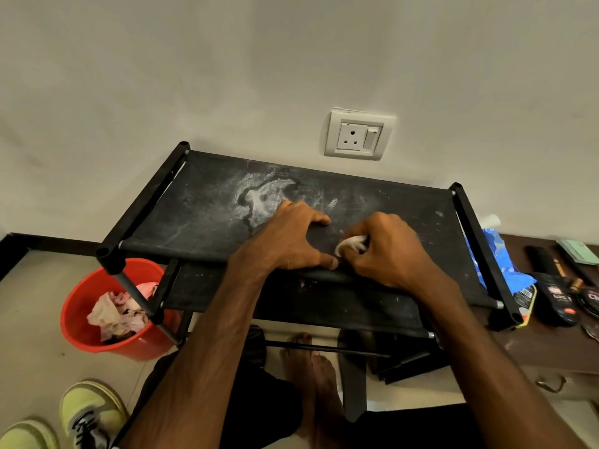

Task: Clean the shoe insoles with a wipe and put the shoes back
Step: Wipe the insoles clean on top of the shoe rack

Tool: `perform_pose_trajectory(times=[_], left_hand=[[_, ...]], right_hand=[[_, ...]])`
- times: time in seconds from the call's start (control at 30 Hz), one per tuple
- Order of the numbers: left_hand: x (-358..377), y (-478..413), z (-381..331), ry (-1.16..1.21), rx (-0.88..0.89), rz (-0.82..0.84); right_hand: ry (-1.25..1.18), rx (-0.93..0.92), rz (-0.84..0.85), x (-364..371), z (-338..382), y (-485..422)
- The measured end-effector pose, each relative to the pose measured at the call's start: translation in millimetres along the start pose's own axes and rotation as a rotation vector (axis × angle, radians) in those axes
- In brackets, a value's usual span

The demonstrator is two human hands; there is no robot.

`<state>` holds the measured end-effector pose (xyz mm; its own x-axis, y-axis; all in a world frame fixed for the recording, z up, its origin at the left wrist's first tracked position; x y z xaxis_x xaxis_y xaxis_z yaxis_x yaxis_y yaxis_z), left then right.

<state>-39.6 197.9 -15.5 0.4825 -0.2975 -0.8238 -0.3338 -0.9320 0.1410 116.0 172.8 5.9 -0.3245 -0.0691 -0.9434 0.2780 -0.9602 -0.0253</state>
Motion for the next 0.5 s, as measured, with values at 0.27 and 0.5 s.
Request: perform_pose_trajectory(times=[0.27, 0.5], left_hand=[[2, 1, -1, 0.028, -0.015, 0.016], [0, 0, 0, 0.005, -0.008, 0.012]], right_hand=[[-0.046, 0.113, -0.072, -16, -24, -3], [0.008, -0.015, -0.019, 5, 6, -8]])
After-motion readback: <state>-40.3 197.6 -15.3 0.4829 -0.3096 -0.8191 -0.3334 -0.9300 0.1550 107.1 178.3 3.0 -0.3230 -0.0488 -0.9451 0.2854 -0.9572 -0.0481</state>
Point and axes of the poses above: each hand's wrist, its own y-axis away from the middle knuckle, its own x-axis out of the palm, z = x × y, the point moved 6 cm from there along -y, towards the middle knuckle, and after that the axes turned 7 degrees about -x, right-handed, at the moved point
